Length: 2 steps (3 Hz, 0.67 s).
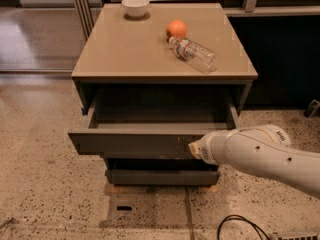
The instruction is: Close top drawer
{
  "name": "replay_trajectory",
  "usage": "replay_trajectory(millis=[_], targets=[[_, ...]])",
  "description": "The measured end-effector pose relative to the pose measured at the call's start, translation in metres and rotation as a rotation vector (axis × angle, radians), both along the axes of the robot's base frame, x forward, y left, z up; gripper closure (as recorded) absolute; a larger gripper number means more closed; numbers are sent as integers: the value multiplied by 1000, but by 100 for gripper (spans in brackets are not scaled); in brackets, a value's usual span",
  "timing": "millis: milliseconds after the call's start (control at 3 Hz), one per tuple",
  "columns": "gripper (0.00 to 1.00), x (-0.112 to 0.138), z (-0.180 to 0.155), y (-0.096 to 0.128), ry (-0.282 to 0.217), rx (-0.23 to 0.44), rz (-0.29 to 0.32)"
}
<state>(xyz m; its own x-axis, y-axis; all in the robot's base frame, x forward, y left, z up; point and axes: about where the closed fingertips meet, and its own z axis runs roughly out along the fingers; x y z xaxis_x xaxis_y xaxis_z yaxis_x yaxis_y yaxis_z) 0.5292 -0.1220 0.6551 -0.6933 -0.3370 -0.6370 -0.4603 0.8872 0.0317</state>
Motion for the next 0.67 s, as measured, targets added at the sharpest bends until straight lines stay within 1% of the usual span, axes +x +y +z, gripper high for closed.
replay_trajectory(millis=[333, 667], targets=[[100, 3, 2, 0, -7, 3, -6], [100, 20, 6, -9, -35, -11, -34]])
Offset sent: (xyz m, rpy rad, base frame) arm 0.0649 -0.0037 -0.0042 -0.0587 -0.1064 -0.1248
